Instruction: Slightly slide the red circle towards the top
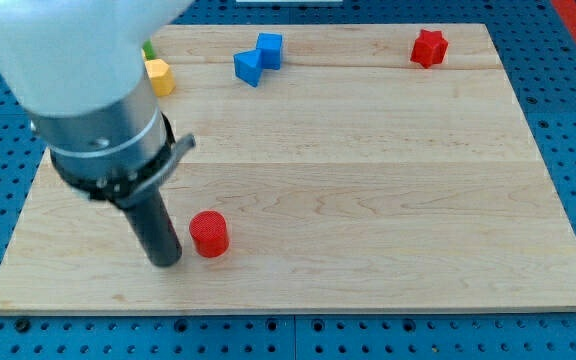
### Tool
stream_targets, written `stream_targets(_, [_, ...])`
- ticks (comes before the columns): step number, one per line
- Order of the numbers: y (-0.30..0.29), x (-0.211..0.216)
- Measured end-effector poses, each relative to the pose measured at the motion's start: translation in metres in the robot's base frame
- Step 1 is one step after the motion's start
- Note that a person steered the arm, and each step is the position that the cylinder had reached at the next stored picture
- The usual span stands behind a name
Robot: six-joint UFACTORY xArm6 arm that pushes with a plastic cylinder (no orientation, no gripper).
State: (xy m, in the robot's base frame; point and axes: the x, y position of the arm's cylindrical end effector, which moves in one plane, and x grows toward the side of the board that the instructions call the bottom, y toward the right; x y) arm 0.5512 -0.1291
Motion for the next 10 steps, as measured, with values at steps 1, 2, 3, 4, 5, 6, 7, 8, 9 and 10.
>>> stream_targets(1, [0.015, -0.017])
stream_targets(2, [0.031, -0.040])
stream_targets(3, [0.031, -0.045])
stream_targets(4, [-0.013, -0.043])
stream_targets(5, [-0.045, -0.018])
stream_targets(6, [0.014, 0.004])
stream_targets(7, [0.074, -0.033])
stream_targets(8, [0.109, -0.064])
stream_targets(9, [0.114, -0.055])
stream_targets(10, [0.082, -0.031])
